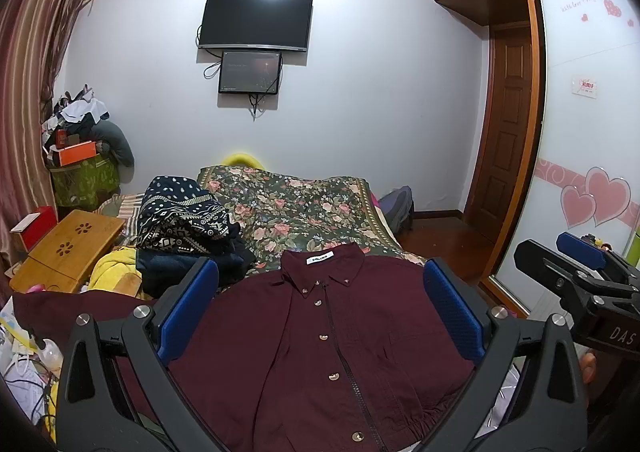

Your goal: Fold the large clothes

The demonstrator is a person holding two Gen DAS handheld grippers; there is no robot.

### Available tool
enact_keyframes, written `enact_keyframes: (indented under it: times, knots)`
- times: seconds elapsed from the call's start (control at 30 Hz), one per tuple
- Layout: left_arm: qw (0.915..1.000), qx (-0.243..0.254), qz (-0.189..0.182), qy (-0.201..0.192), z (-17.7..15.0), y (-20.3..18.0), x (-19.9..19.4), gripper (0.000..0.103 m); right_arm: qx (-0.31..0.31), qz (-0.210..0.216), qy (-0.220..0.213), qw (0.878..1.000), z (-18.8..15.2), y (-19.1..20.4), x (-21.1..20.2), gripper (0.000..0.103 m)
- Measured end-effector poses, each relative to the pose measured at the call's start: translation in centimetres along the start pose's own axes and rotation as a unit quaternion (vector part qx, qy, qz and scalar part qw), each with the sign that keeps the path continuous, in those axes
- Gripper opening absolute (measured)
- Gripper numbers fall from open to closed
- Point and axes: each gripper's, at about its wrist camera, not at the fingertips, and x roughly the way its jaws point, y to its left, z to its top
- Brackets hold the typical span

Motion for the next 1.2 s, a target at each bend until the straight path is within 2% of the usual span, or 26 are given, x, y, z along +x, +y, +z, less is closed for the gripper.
enact_keyframes:
  times: [1.2]
  knots:
    - [1.0, -0.004, -0.002, 0.006, -0.28, 0.32, 0.24, 0.103, 0.002, 0.0, 0.008, 1.0, -0.63, -0.16, 0.15, 0.103]
